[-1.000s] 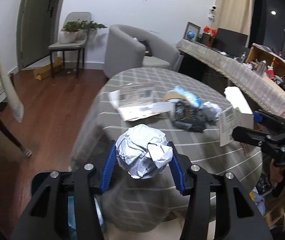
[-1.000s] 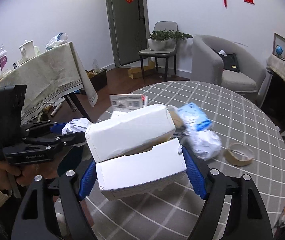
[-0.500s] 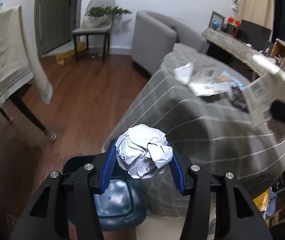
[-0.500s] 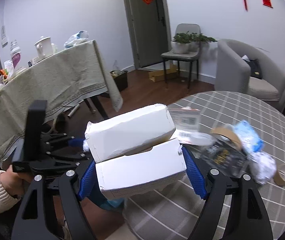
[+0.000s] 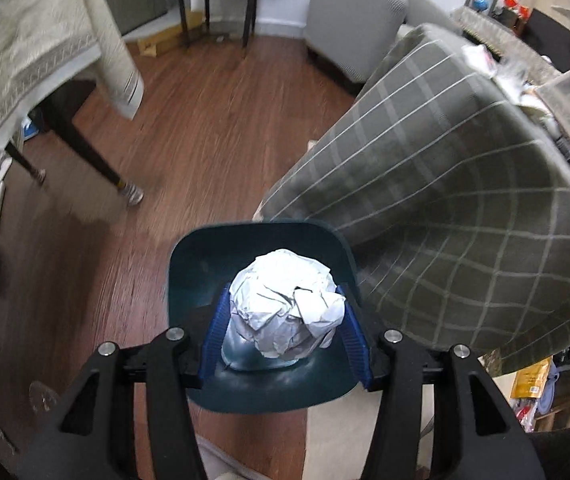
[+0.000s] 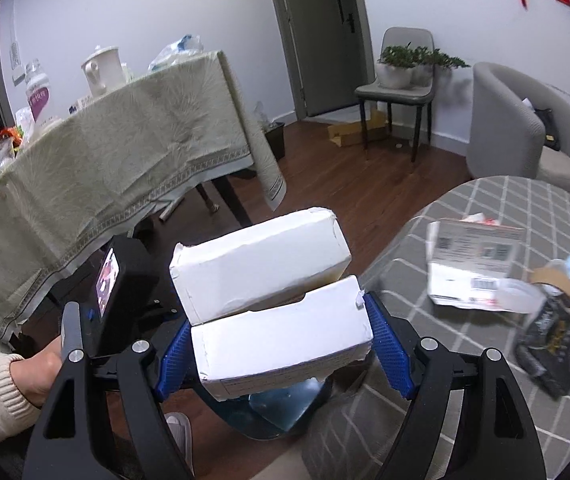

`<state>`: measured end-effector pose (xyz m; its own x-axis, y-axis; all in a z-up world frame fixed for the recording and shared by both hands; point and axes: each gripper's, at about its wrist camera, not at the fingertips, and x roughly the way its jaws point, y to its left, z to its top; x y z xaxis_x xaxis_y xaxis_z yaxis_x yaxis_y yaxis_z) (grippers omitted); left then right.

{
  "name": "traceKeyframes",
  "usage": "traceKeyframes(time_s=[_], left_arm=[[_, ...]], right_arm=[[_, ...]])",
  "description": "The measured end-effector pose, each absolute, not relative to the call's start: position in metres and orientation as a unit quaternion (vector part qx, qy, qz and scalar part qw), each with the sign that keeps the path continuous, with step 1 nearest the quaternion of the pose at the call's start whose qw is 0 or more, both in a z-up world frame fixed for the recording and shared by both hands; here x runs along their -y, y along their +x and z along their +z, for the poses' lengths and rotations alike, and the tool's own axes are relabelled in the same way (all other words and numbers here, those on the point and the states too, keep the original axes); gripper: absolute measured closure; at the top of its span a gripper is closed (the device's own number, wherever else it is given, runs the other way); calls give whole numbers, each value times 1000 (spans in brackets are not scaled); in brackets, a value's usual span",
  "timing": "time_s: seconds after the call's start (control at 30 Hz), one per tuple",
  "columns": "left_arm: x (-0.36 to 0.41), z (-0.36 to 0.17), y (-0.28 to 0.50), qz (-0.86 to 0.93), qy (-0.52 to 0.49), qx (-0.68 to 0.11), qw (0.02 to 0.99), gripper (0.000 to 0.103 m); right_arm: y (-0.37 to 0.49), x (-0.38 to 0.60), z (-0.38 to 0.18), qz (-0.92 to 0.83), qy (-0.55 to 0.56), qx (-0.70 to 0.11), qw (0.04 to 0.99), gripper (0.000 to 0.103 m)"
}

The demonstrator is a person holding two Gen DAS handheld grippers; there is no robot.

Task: Collect trash
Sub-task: 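Carry the crumpled paper and tissue box over the teal trash bin with both tools, then open the left tool to drop the paper while the right tool drops the tissue box into the bin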

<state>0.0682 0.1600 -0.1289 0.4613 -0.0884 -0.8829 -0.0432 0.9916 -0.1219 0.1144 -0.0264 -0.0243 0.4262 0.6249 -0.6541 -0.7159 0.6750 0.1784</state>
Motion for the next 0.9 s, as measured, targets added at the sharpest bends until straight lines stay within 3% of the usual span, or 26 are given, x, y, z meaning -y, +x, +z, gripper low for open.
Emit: traceKeyframes(time_s=[0.33,0.53,0.9], left_arm=[[-182,-133,61,-10,-73,-537,841,36],[-198,-119,57,-9,-90,-506,858,31],[-226,-75,43,11,-115,-421,900,30]], right_arm=[[118,-10,-47,405,-80,-387,825,24],[120,-29,-63,402,-94,-412,813,24],[128,-52,-100,382,-116,-455,796,24]])
